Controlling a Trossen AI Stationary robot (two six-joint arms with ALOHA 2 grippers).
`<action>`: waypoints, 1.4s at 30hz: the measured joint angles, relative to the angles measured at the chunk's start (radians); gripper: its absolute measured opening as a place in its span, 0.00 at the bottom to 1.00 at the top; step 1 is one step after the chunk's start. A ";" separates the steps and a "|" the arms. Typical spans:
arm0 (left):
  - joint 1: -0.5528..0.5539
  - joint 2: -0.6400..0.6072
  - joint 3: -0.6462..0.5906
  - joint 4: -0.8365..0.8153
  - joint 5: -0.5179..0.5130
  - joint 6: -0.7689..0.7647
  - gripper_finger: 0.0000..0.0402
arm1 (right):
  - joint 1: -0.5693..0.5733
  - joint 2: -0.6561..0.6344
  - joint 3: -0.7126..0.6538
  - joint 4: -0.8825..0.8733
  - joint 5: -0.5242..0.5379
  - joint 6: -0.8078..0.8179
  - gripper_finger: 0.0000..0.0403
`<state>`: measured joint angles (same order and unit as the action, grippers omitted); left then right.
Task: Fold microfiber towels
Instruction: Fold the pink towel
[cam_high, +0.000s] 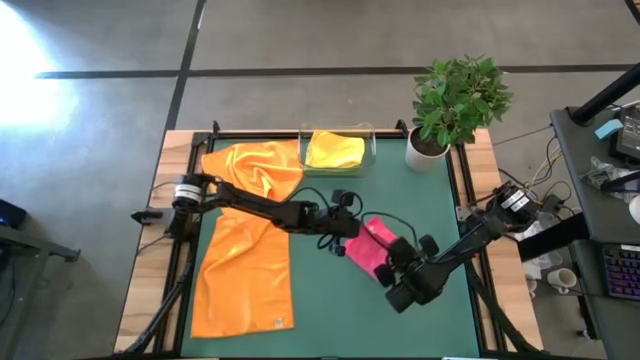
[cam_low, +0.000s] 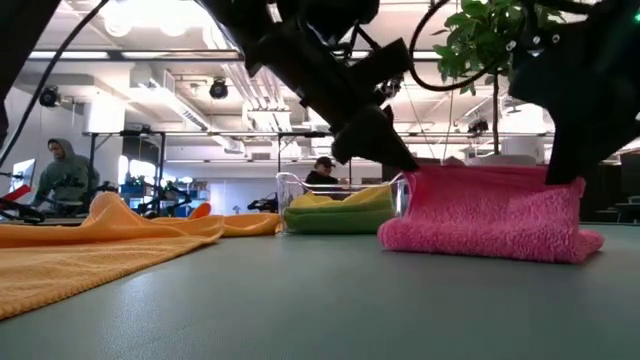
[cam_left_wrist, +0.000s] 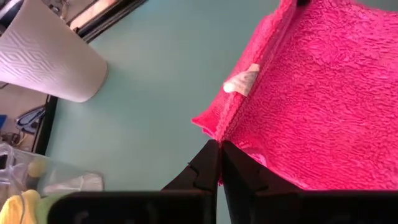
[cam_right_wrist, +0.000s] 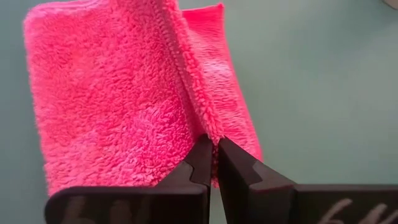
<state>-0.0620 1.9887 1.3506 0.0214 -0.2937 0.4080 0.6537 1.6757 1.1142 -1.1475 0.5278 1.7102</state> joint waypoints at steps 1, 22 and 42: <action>0.003 0.003 0.000 0.009 0.000 0.000 0.00 | 0.000 -0.002 -0.010 -0.001 0.000 0.004 0.02; 0.022 0.002 -0.008 0.092 -0.012 0.073 0.04 | -0.004 -0.003 -0.026 -0.009 -0.042 0.018 0.02; -0.034 -0.014 -0.009 -0.046 0.153 -0.068 0.31 | -0.018 -0.003 -0.035 -0.068 -0.061 0.037 0.02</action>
<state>-0.0957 1.9743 1.3414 -0.0246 -0.1404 0.3403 0.6357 1.6730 1.0793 -1.2150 0.4668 1.7476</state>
